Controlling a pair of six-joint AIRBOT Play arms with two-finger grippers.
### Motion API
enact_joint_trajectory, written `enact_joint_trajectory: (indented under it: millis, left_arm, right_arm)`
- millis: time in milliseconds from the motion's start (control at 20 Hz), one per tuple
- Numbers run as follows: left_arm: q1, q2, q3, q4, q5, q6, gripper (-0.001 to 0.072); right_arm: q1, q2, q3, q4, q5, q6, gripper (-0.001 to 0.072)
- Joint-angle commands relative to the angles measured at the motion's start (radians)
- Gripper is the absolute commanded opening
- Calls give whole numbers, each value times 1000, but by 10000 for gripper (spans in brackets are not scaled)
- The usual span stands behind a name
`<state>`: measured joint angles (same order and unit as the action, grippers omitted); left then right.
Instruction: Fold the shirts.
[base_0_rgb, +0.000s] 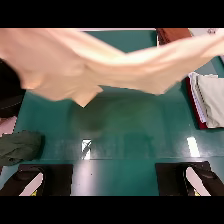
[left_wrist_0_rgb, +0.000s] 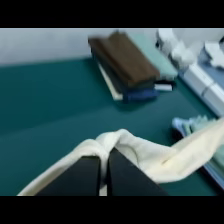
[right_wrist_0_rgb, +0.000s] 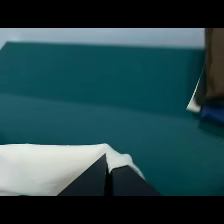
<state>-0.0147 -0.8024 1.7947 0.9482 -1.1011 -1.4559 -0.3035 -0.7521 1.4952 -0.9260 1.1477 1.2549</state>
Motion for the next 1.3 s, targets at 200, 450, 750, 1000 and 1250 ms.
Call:
enact_joint_trajectory:
  millis: [200,450,750,1000,1250]
  left_arm:
    - [0,6,312,320,-32,-142,24]
    - [0,-104,-46,327,-96,-142,24]
    - [0,-427,-434,220,-2,-140,24]
    - [0,-717,-355,161,113,-100,24]
    - [33,-820,-183,136,14,-59,24]
  right_arm:
    - [5,-28,401,-255,170,153,15]
    - [5,-269,406,-253,374,196,14]
    - [52,-578,63,-255,342,195,14]
    - [74,-828,95,-241,200,213,14]
    - [71,-924,269,-203,231,173,14]
